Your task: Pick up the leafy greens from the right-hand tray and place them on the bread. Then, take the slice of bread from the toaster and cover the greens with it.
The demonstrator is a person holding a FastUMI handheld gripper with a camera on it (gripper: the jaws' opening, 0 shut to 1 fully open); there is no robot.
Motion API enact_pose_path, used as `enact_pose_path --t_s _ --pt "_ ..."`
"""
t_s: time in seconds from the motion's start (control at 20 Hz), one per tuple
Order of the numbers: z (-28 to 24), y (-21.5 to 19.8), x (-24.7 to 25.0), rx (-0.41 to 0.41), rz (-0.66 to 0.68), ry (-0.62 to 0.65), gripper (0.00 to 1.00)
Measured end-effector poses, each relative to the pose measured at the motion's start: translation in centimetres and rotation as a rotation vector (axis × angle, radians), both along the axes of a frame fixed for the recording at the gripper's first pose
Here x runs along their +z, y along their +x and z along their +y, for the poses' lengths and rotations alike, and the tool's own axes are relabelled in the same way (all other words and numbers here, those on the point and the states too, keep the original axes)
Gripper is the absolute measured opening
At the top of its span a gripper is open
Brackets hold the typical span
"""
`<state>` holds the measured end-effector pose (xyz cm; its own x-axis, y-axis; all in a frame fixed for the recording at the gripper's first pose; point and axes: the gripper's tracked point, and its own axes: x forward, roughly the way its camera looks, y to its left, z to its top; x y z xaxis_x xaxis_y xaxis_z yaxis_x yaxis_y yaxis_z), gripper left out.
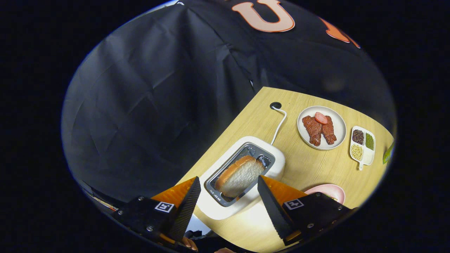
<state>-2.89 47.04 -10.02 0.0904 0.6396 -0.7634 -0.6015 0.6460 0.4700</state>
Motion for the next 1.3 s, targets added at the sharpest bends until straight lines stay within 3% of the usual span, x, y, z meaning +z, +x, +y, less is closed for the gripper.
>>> enact_pose_path --t_s 0.15,0.35,0.55,0.95,1.1,1.3 --pt "1.3 0.1 -0.3 -0.006 0.057 -0.01 0.95" --pt "1.5 0.7 -1.2 -0.004 0.039 -0.092 0.92" --pt "0.8 0.5 -3.1 0.013 0.026 -0.176 0.82" --pt "0.2 0.4 -4.5 -0.001 0.091 -0.202 0.43" --pt "-0.7 1.2 -4.2 -0.029 0.057 -0.193 0.2" --pt "-1.1 1.7 -1.9 -0.065 0.039 -0.106 0.15"
